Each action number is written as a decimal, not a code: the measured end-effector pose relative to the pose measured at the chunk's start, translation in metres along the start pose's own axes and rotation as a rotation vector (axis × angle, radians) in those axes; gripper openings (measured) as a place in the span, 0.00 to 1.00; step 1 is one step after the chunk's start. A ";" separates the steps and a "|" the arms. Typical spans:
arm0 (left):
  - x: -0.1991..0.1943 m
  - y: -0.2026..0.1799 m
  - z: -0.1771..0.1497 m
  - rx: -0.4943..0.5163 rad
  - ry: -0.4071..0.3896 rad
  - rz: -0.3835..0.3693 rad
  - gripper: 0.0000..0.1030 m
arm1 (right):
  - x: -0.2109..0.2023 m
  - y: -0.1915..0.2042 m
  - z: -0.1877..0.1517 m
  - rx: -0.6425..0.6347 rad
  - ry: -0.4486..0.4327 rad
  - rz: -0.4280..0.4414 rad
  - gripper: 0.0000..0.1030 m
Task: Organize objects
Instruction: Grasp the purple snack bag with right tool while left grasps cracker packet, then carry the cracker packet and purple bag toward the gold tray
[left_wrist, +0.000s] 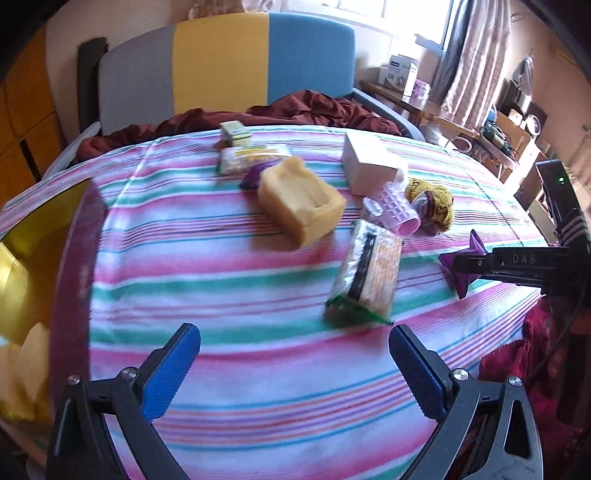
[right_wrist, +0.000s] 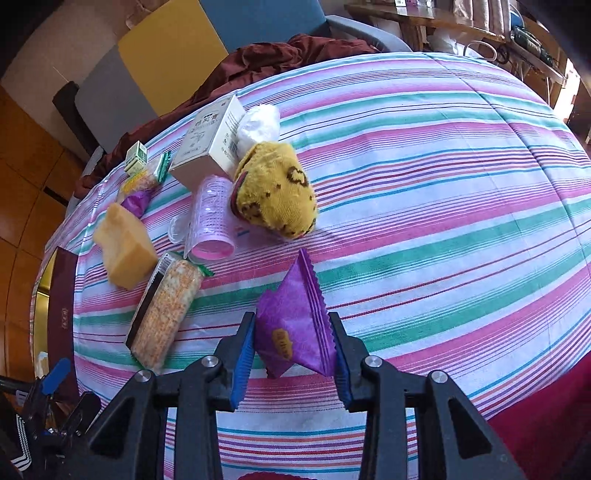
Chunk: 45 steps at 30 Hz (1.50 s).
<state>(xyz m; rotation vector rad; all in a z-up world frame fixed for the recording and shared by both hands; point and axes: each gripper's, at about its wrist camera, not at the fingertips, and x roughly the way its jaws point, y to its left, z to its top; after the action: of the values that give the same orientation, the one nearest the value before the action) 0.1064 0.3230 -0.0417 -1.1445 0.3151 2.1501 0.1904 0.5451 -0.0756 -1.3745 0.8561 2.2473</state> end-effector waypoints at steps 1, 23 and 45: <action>0.007 -0.005 0.004 0.010 0.008 -0.009 1.00 | 0.000 -0.001 0.000 0.002 -0.001 0.001 0.36; 0.067 -0.054 0.015 0.263 -0.046 -0.084 0.60 | 0.013 0.005 0.011 0.009 0.005 0.000 0.36; 0.009 -0.003 -0.044 0.146 -0.103 -0.098 0.47 | 0.012 0.032 0.004 -0.123 -0.051 0.004 0.36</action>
<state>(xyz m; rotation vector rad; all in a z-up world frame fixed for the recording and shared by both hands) 0.1332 0.3068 -0.0744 -0.9441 0.3565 2.0562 0.1631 0.5240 -0.0747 -1.3623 0.7149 2.3618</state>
